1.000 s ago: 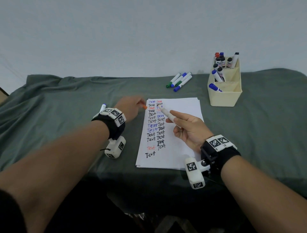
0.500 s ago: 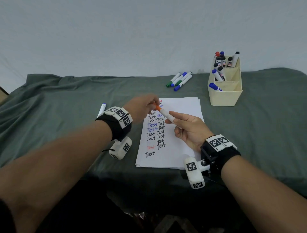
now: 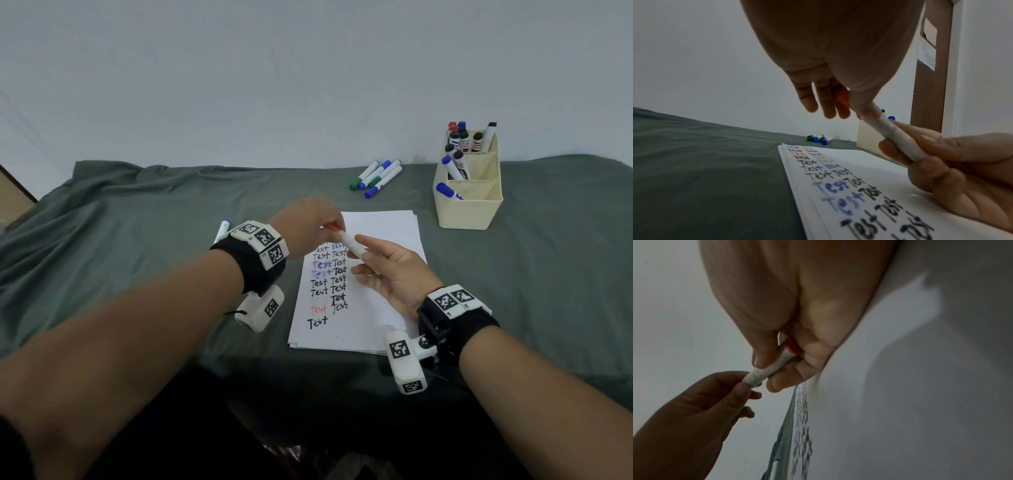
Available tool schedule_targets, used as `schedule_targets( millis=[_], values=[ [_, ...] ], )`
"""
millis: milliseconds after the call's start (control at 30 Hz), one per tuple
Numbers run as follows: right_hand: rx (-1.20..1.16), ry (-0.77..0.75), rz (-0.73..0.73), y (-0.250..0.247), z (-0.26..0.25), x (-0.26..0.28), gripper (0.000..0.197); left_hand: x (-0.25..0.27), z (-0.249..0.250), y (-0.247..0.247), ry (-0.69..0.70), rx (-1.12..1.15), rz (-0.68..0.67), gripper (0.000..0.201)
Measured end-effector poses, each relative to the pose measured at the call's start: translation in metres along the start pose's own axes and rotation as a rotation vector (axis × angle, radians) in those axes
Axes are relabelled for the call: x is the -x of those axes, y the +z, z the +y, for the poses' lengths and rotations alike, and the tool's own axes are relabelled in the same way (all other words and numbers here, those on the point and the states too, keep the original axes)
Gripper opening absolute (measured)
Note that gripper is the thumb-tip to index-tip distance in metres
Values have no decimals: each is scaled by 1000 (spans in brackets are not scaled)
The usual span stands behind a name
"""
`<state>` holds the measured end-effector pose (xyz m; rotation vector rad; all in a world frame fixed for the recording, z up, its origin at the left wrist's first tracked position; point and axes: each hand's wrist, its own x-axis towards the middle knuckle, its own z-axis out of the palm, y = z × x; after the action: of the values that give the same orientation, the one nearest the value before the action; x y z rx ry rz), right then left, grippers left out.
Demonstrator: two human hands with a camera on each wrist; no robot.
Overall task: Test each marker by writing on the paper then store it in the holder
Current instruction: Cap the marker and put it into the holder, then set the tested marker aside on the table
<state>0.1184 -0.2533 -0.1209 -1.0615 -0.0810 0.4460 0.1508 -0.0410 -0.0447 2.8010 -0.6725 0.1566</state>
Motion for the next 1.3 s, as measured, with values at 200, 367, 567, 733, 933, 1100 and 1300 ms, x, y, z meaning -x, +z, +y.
schedule_targets(
  millis=[200,367,567,733,933,1100,1300],
  values=[
    [22,16,117,4,1,-3,46,25,-27,-8,-187,-68,54,20],
    [405,12,156,17,3,-1,48,59,-75,-25,-435,-190,96,30],
    [1031,4,142,38,-12,2,48,106,-124,-37,-734,-326,14,45],
    [1336,-28,42,57,-31,-2,46,124,-135,-33,-928,-305,-25,50],
    [1782,19,-68,58,-60,-13,51,122,-133,-21,-935,-197,-80,42],
    [1993,85,-50,37,-76,-22,56,115,-127,-11,-850,-209,-108,36],
    [1985,85,-3,9,-83,-26,59,113,-136,-5,-844,-240,-54,35]
  ],
)
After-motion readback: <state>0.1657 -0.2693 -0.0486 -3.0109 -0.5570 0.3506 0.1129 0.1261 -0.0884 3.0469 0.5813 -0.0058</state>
